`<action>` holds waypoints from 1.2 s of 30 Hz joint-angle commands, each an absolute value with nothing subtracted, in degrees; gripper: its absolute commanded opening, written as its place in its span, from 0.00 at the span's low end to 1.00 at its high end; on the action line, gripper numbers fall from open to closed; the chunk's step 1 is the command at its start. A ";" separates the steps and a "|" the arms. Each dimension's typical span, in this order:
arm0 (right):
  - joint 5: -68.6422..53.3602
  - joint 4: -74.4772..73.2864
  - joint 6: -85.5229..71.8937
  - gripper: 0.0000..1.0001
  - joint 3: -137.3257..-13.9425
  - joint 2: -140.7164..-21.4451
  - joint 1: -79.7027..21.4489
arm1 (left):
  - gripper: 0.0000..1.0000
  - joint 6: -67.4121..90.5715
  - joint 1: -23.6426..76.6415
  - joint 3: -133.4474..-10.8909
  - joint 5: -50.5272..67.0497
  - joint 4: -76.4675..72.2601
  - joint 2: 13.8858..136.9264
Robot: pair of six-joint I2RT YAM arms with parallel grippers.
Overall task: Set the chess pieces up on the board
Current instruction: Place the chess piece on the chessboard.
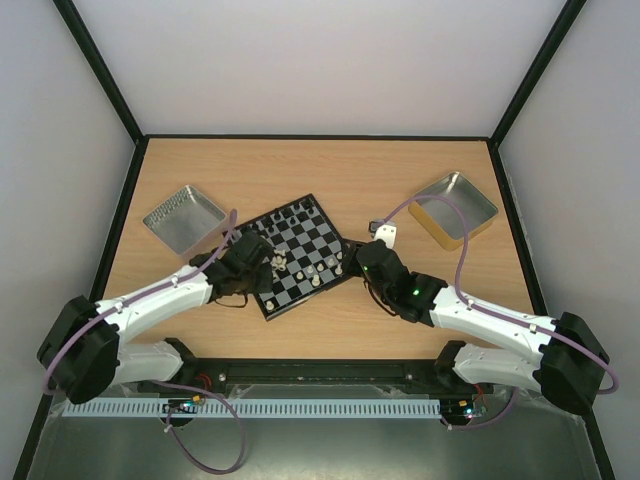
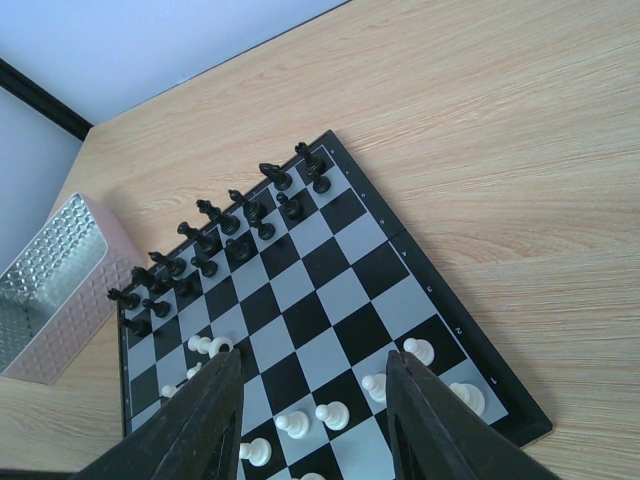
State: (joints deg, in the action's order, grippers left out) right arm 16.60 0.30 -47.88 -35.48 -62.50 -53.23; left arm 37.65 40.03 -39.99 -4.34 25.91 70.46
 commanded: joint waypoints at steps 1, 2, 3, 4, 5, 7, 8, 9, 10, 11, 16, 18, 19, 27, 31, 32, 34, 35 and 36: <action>17.76 1.45 -48.60 0.38 -34.98 -62.27 -53.00 | 0.10 37.36 41.31 -37.76 -1.34 26.90 72.22; 17.71 1.49 -48.69 0.38 -34.89 -62.31 -53.02 | 0.10 37.40 41.55 -37.55 -1.11 26.59 72.69; 17.65 1.45 -48.71 0.38 -34.89 -62.36 -53.02 | 0.10 37.36 41.83 -37.48 -0.82 26.25 73.17; 17.51 1.41 -48.69 0.38 -34.89 -62.40 -53.00 | 0.10 37.40 42.10 -37.48 -0.80 26.01 73.39; 17.39 1.32 -48.79 0.38 -34.89 -62.40 -53.00 | 0.10 37.51 42.32 -37.54 -0.93 25.86 73.73; 17.29 1.28 -48.78 0.38 -34.87 -62.40 -53.04 | 0.11 37.75 42.53 -37.56 -1.52 25.84 74.36; 17.29 1.13 -48.78 0.38 -34.96 -62.40 -53.00 | 0.11 37.79 42.54 -37.59 -1.73 25.84 74.76; 17.17 1.06 -48.82 0.38 -34.98 -62.36 -53.04 | 0.11 37.78 42.54 -37.59 -1.98 25.84 75.18; 17.08 1.13 -48.78 0.38 -34.98 -62.32 -53.04 | 0.11 37.67 42.54 -37.65 -2.27 26.00 75.61; 17.09 1.21 -48.78 0.38 -34.90 -62.27 -53.01 | 0.12 37.69 42.53 -37.75 -2.48 26.01 76.06; 16.91 0.97 -48.87 0.39 -34.82 -62.31 -53.00 | 0.13 37.56 42.71 -37.56 -2.70 26.06 76.95; 16.76 1.12 -48.87 0.39 -34.72 -62.31 -53.00 | 0.14 37.61 42.71 -37.52 -2.89 26.02 77.06; 16.67 1.18 -48.87 0.39 -34.72 -62.38 -53.03 | 0.14 37.62 42.67 -37.59 -2.88 26.02 77.22; 16.50 1.05 -48.60 0.39 -34.94 -62.31 -53.00 | 0.31 37.57 42.71 -38.62 -3.96 27.11 76.72; 16.29 1.05 -48.60 0.39 -35.25 -62.22 -53.00 | 0.39 38.10 42.64 -40.36 -6.74 27.80 74.79; 16.12 1.05 -48.56 0.39 -35.34 -62.23 -53.00 | 0.40 38.33 42.52 -40.82 -7.48 27.70 74.19; 15.96 1.13 -48.52 0.39 -35.57 -62.22 -53.02 | 0.41 38.54 41.93 -41.46 -8.49 26.89 73.17; 15.94 1.11 -48.52 0.39 -35.66 -62.30 -53.02 | 0.42 38.79 41.50 -41.80 -8.93 26.41 72.91; 15.96 1.06 -48.42 0.39 -35.75 -62.38 -53.00 | 0.42 39.03 41.00 -42.17 -9.16 25.92 72.77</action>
